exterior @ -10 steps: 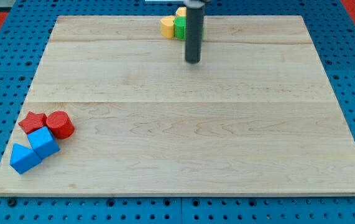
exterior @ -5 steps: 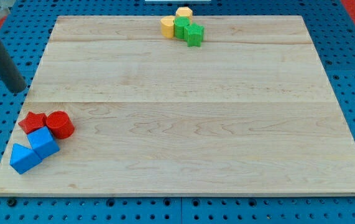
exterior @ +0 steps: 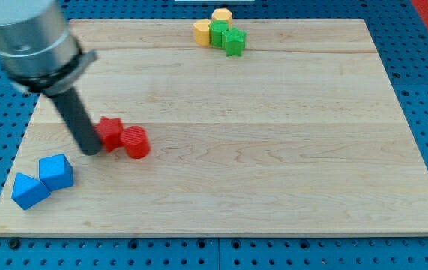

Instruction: Place the red circle parallel to the right of the green circle

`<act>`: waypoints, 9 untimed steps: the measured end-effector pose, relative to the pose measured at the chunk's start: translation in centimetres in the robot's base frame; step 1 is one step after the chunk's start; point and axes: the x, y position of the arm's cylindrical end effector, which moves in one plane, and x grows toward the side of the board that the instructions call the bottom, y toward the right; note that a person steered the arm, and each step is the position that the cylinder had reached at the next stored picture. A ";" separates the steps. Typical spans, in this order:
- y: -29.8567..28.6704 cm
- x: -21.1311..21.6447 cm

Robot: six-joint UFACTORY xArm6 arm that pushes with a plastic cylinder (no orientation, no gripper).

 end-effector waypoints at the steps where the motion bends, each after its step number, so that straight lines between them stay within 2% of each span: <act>1: 5.7 -0.5; 2: 8.6 -0.4; 5: 24.1 -4.6; 6: 26.7 -2.6; 7: 27.7 -4.8; 9: 30.9 -15.8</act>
